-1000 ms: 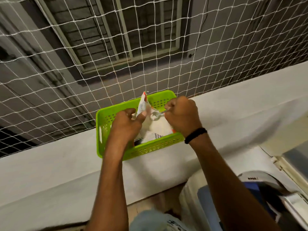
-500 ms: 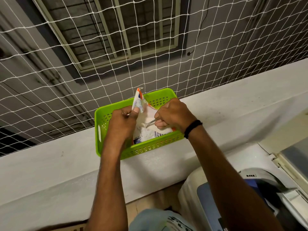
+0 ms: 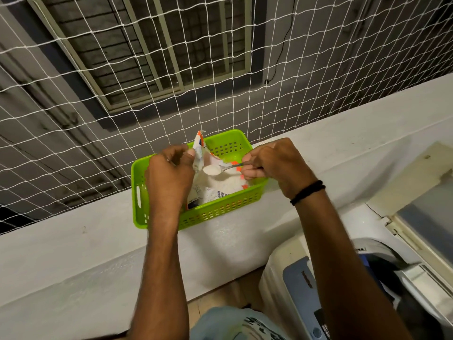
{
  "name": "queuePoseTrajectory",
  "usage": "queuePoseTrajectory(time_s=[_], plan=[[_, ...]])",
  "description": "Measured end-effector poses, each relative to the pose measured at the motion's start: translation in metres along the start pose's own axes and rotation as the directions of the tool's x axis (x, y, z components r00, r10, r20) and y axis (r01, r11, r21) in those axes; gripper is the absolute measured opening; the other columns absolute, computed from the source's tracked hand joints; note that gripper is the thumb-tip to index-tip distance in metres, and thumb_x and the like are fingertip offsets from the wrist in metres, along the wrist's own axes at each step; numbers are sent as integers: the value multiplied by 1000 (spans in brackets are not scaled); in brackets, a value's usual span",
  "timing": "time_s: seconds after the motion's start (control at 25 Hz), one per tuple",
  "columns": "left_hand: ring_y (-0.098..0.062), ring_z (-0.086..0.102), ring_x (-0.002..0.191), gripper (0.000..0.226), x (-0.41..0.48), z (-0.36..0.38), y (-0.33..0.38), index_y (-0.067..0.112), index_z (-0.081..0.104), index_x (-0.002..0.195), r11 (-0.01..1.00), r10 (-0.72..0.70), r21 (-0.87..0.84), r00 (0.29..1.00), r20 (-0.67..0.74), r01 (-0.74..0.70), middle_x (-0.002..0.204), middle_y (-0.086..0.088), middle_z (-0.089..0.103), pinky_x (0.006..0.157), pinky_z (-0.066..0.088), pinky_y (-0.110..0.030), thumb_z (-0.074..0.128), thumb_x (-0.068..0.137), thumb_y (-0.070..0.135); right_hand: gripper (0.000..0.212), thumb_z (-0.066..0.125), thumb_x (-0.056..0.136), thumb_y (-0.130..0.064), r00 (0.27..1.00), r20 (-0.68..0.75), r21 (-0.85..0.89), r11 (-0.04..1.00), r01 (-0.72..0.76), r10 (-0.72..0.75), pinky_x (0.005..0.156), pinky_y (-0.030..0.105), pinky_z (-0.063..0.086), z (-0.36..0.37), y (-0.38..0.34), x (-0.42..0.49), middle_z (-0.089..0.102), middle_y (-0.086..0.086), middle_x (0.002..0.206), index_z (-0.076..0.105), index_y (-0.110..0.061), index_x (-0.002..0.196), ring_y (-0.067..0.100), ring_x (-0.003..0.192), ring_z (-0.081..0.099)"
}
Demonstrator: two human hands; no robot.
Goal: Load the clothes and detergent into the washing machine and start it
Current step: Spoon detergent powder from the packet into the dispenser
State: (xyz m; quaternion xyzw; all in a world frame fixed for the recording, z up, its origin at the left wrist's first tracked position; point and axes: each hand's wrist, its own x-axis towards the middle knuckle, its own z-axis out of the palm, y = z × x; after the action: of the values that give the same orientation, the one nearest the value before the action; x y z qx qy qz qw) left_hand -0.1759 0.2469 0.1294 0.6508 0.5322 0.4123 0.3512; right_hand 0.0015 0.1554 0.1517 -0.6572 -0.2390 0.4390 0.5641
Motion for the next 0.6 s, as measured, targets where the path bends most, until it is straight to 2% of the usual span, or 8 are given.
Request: queuePoseTrajectory(time_s=[0.12,0.24,0.32,0.44,0.6], plan=[[-13,71,88,29,-7,3,18,20,75,103,993,60,-99,993,-102,-70,94,4,76,86,58,-39,64,84,39,24,40,88,16,999,30,111,994,16,-19,56,28,61,-16,0,-12,65,22,74,61,23,96,24,52,70],[-3,68,80,19,-17,14,40,10,74,102,937,129,-296,970,-206,-188,89,1,75,81,58,-29,65,89,21,25,40,87,17,1000,9,168,986,22,-24,55,24,59,-32,0,-23,66,22,77,62,20,97,20,54,71],[-8,68,79,17,-23,26,52,6,73,101,892,146,-389,961,-237,-231,89,-6,74,79,57,-33,65,89,14,25,40,88,17,999,-16,187,982,31,-28,55,23,58,-47,0,-33,66,22,78,63,19,98,20,56,71],[-19,68,85,18,-36,53,68,2,72,102,850,179,-470,969,-167,-238,96,-16,74,83,56,-42,65,90,13,24,43,88,14,995,-86,202,977,64,-48,60,24,60,-80,4,-52,67,26,82,66,17,95,25,64,71],[-12,63,79,19,-64,105,88,0,72,102,833,220,-527,975,37,-169,92,-14,73,78,54,-32,66,91,15,24,44,89,14,966,-258,225,970,91,-30,67,30,62,-133,18,-80,68,30,84,67,18,94,33,72,71]])
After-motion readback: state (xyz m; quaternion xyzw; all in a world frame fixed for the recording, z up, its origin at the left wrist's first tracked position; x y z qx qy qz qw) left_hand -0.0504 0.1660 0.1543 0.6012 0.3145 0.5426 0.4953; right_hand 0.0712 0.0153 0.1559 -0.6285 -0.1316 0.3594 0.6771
